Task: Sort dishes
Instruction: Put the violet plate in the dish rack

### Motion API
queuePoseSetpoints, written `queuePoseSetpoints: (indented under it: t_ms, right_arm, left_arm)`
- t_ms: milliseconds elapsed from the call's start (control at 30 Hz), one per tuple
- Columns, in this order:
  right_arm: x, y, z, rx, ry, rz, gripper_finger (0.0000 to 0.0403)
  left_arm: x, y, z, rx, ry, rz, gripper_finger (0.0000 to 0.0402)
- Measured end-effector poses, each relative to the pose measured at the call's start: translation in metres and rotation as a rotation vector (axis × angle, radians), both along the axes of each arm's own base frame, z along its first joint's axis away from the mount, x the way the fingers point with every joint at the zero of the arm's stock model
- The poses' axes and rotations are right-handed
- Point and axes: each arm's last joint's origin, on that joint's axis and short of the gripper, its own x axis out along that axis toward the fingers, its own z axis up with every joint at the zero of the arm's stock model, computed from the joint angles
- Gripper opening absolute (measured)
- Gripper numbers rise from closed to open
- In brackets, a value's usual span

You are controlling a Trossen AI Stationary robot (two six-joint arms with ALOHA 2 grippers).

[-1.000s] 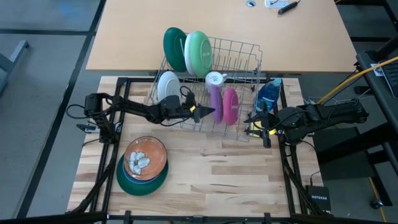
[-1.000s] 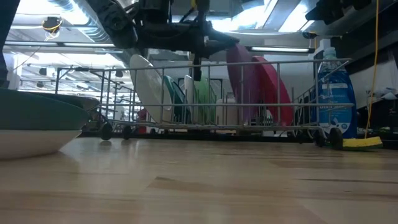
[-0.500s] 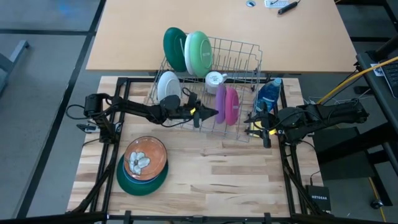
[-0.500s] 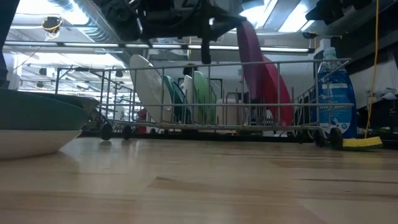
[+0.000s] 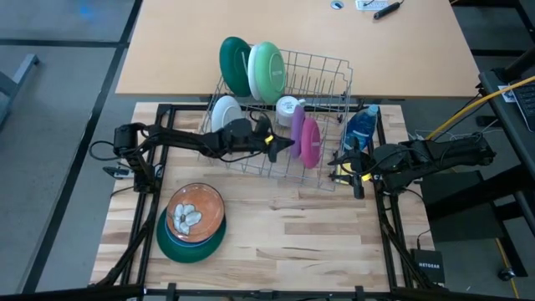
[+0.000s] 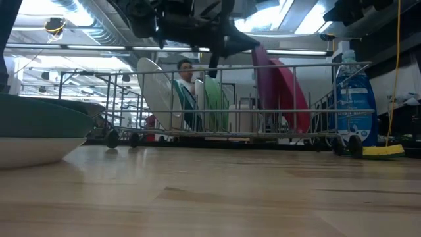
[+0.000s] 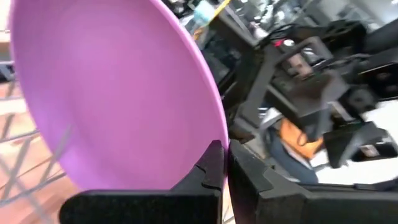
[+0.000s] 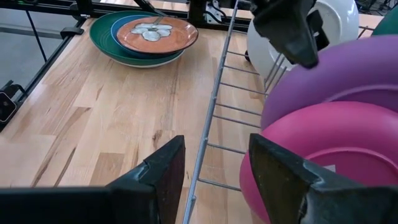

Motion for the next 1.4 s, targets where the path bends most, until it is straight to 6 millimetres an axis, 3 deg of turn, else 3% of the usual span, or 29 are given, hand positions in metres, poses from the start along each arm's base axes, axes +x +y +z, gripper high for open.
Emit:
queuePoseSetpoints:
  t_ms: [400, 933, 1400]
  right_arm:
    - [0.000, 0.000, 0.000, 0.000, 0.000, 0.001, 0.0182]
    - [0.000, 0.000, 0.000, 0.017, 0.000, -0.007, 0.0182]
    - [-0.001, 0.000, -0.002, 0.037, 0.021, -0.019, 0.0182]
  left_arm:
    - [-0.002, 0.002, -0.012, -0.057, 0.117, 0.113, 0.0010]
    - [-0.004, 0.003, -0.016, -0.060, 0.161, 0.133, 0.0118]
    - [-0.009, 0.026, -0.014, -0.112, 0.122, 0.193, 0.0123]
